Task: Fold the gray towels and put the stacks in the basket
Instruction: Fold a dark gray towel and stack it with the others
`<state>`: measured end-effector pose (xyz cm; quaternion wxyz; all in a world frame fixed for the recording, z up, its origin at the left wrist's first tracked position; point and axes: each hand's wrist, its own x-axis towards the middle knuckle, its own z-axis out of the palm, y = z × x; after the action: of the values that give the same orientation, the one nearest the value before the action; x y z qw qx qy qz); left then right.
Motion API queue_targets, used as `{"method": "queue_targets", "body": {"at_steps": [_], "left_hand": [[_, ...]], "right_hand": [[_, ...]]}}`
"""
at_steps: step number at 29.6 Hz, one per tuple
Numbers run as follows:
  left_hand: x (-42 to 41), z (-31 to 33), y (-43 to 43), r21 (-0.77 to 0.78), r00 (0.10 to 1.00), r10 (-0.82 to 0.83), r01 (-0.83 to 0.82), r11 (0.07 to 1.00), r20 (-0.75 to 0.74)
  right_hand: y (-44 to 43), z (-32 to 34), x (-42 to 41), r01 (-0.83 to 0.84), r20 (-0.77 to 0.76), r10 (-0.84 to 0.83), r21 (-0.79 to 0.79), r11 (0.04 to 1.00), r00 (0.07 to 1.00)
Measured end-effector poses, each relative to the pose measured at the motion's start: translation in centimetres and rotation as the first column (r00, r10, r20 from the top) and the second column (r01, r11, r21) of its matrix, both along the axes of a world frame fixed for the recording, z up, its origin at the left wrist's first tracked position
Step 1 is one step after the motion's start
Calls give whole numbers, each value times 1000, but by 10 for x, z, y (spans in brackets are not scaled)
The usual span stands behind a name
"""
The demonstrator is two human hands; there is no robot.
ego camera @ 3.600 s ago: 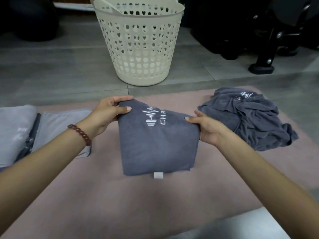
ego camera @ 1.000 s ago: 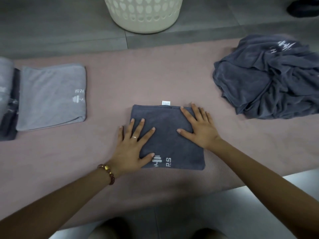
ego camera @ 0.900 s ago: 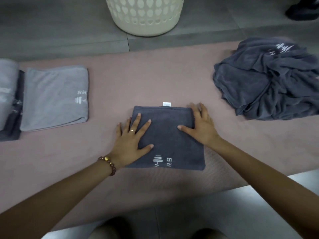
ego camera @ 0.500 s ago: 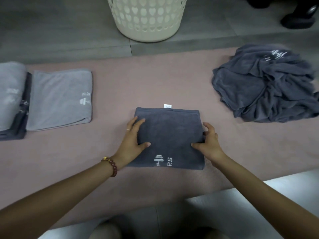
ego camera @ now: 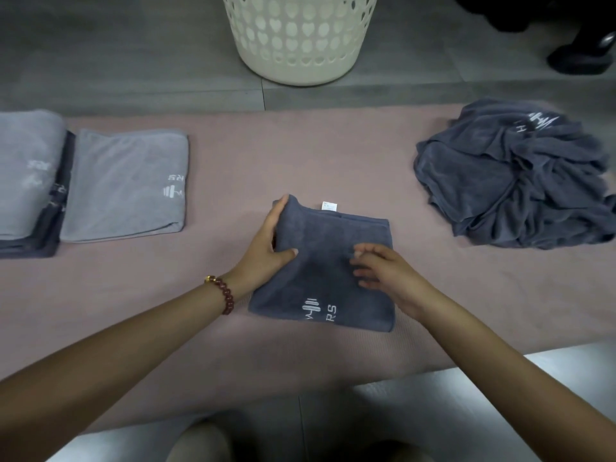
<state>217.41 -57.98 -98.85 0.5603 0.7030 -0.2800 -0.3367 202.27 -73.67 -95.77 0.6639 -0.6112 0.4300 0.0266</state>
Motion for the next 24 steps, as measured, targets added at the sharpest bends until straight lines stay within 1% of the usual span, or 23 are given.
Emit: {"method": "queue_targets", "body": {"at_steps": [1,2,3,6,7,8,9,11,12,13,15,16,17,18,19,20,21,22,24], "left_hand": [[-1,6,-4,-17,1000,-1,1,1000,4],[-1,9,-7,-36,1000,9,-9,999,-2],[-1,13,-10,-45,1000,21,-21,999,-7],[3,12,-17,-39,999,19,-21,999,-49],[6,11,-19,-16,997,8,-10,1000,-77],[9,11,-21,18,995,5,-4,1000,-97],[14,12,-22,65,995,0,6,998,-101],[25,22,-27,102,995,-19,29,994,-96],[30,29,-30,110,996,-55,62,992,-64],[34,36,-32,119,994,-112,114,986,-15],[38,48,-36,146,975,-216,206,968,57],[40,53,-38,148,969,-236,223,964,74],[39,58,-40,133,971,-232,222,966,63],[37,64,-42,101,979,-204,200,975,25],[33,70,-43,55,986,-164,165,985,-27],[27,77,-44,6,989,-129,130,992,-78],[21,86,-44,-38,988,-98,94,995,-115],[13,96,-44,-88,989,-72,61,994,-129],[1,116,-43,-183,989,-12,-16,983,-149]], "right_hand": [[0,5,2,42,-7,-41,130,991,999],[0,9,4,59,-15,-58,185,981,998],[-1,12,5,53,-23,-49,183,982,999],[0,14,-1,6,-55,-7,-10,1000,998],[3,14,-6,12,-73,-15,-31,999,997],[6,12,-13,15,-101,-15,1,1000,995],[11,10,-20,6,-135,5,83,997,991],[21,7,-35,-60,-198,120,285,957,973],[24,4,-42,-88,-212,170,348,933,962],[28,2,-46,-108,-216,200,372,922,956],[32,-3,-52,-126,-222,205,324,938,953],[35,-5,-52,-131,-221,200,291,948,954],[38,-6,-52,-143,-216,207,280,949,954],[43,-7,-51,-157,-201,223,300,941,954],[49,-8,-50,-155,-164,230,374,914,959],[58,-9,-48,-132,-112,212,485,865,971],[68,-10,-45,-90,-55,154,604,792,987],[78,-10,-41,-42,-11,71,705,707,997],[95,-7,-30,35,46,-129,824,565,991]]}}
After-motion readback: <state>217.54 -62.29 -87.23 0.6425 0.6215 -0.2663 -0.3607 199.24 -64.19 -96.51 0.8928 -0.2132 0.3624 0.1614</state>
